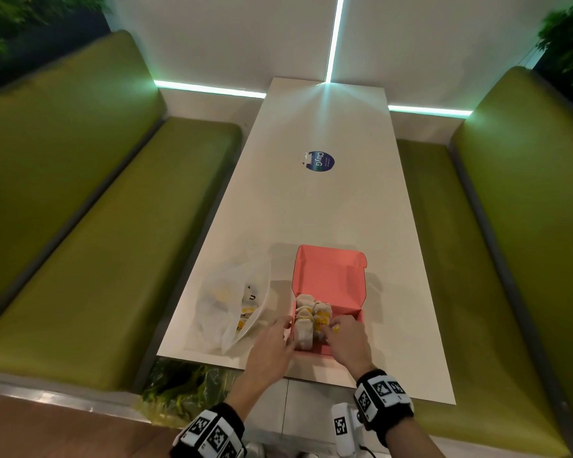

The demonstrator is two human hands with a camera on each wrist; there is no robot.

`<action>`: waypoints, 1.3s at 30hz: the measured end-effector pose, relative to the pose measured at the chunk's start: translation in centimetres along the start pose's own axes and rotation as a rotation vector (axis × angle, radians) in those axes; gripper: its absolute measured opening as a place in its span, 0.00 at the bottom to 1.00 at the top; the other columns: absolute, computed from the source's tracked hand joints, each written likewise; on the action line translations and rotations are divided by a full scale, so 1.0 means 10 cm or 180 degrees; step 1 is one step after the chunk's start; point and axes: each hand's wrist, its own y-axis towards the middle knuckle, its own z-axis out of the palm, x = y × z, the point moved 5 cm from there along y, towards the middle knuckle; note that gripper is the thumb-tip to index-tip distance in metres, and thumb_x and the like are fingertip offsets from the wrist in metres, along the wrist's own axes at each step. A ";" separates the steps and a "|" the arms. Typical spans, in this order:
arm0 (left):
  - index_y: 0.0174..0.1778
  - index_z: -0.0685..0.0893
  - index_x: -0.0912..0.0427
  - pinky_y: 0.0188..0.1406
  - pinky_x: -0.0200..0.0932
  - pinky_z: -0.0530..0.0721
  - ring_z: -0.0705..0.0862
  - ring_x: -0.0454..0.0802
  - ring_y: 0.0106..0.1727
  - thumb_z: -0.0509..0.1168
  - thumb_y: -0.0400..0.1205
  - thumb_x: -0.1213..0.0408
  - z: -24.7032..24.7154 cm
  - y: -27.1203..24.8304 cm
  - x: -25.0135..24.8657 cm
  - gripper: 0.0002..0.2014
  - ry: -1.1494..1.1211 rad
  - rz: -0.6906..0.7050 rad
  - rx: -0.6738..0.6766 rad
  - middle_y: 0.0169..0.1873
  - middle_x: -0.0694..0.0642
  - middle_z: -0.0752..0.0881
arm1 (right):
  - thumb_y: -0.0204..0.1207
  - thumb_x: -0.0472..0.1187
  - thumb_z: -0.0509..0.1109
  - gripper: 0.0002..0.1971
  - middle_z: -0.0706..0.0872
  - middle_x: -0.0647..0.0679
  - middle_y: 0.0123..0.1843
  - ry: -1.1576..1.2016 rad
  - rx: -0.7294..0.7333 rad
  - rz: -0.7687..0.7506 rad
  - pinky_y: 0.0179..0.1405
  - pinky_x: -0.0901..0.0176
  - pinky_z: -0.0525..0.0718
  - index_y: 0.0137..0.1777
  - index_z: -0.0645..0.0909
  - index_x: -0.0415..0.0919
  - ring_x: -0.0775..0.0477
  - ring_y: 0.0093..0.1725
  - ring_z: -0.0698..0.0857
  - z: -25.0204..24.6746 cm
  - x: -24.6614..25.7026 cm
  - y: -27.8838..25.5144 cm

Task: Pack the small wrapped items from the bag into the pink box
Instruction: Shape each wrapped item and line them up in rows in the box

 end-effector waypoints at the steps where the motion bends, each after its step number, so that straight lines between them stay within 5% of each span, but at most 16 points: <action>1: 0.72 0.78 0.52 0.58 0.49 0.83 0.82 0.48 0.58 0.62 0.86 0.60 0.00 0.00 0.00 0.17 0.0013 -0.0008 0.0001 0.63 0.49 0.84 | 0.79 0.48 0.72 0.10 0.86 0.49 0.37 0.0007 -0.0014 -0.0010 0.38 0.57 0.75 0.37 0.84 0.46 0.45 0.41 0.83 -0.01 0.00 0.00; 4: 0.72 0.77 0.52 0.59 0.48 0.83 0.82 0.47 0.59 0.62 0.86 0.59 -0.01 0.01 0.00 0.17 0.0001 -0.0011 -0.0005 0.64 0.49 0.83 | 0.77 0.47 0.74 0.11 0.85 0.50 0.34 0.0157 -0.0026 -0.0002 0.38 0.57 0.75 0.35 0.84 0.44 0.47 0.39 0.83 -0.03 -0.04 0.01; 8: 0.73 0.75 0.51 0.58 0.47 0.83 0.80 0.47 0.59 0.60 0.87 0.54 -0.07 -0.03 -0.05 0.17 -0.0053 -0.0036 -0.0105 0.63 0.48 0.82 | 0.75 0.53 0.75 0.13 0.87 0.49 0.44 0.0540 -0.0130 -0.0030 0.38 0.61 0.74 0.40 0.86 0.43 0.51 0.43 0.83 -0.13 -0.11 0.02; 13: 0.66 0.79 0.49 0.51 0.37 0.79 0.79 0.38 0.53 0.61 0.87 0.56 -0.16 -0.11 -0.39 0.12 -0.0298 0.0526 -0.0358 0.57 0.44 0.80 | 0.84 0.56 0.63 0.23 0.79 0.52 0.27 0.1892 -0.0028 0.0115 0.28 0.60 0.72 0.38 0.86 0.38 0.52 0.27 0.75 -0.35 -0.02 -0.08; 17: 0.59 0.82 0.49 0.50 0.35 0.79 0.79 0.38 0.51 0.62 0.87 0.53 -0.13 -0.07 -0.73 0.09 -0.0605 0.0991 -0.0199 0.52 0.42 0.80 | 0.88 0.57 0.55 0.27 0.80 0.45 0.25 0.2856 0.0257 0.0358 0.18 0.65 0.66 0.41 0.85 0.37 0.54 0.20 0.73 -0.43 0.11 -0.17; 22: 0.61 0.84 0.48 0.53 0.34 0.78 0.78 0.42 0.50 0.67 0.85 0.54 -0.11 -0.04 -0.97 0.11 -0.0558 0.1104 -0.0005 0.51 0.43 0.77 | 0.89 0.56 0.53 0.25 0.82 0.47 0.26 0.3030 0.0361 0.0296 0.20 0.64 0.69 0.43 0.83 0.40 0.54 0.21 0.75 -0.48 0.22 -0.26; 30: 0.47 0.80 0.54 0.51 0.42 0.80 0.78 0.47 0.50 0.70 0.80 0.66 -0.10 -0.06 -0.98 0.05 -0.0836 0.1140 0.0097 0.47 0.39 0.76 | 0.87 0.60 0.55 0.25 0.76 0.43 0.27 0.3158 0.0648 0.0492 0.23 0.61 0.64 0.36 0.79 0.43 0.50 0.22 0.69 -0.37 0.15 -0.25; 33: 0.40 0.78 0.56 0.40 0.50 0.86 0.81 0.51 0.42 0.72 0.80 0.69 -0.13 -0.06 -0.95 0.08 -0.1466 0.0994 -0.0004 0.39 0.45 0.81 | 0.88 0.59 0.54 0.25 0.76 0.46 0.25 0.3227 0.0734 0.0478 0.20 0.64 0.61 0.44 0.82 0.40 0.53 0.21 0.69 -0.34 0.11 -0.26; 36: 0.40 0.78 0.58 0.39 0.41 0.84 0.83 0.52 0.41 0.73 0.79 0.72 -0.18 -0.04 -0.88 0.09 -0.1894 0.0755 -0.0193 0.39 0.55 0.84 | 0.88 0.56 0.56 0.25 0.77 0.46 0.27 0.3177 0.0614 0.0427 0.18 0.63 0.60 0.54 0.83 0.33 0.54 0.21 0.70 -0.37 0.05 -0.26; 39: 0.45 0.81 0.56 0.43 0.46 0.85 0.85 0.56 0.43 0.74 0.78 0.71 -0.22 -0.04 -0.84 0.09 -0.2111 0.0626 -0.0317 0.40 0.56 0.86 | 0.87 0.54 0.59 0.22 0.78 0.45 0.28 0.3091 0.0372 0.0250 0.20 0.63 0.61 0.47 0.83 0.36 0.53 0.23 0.69 -0.46 0.06 -0.26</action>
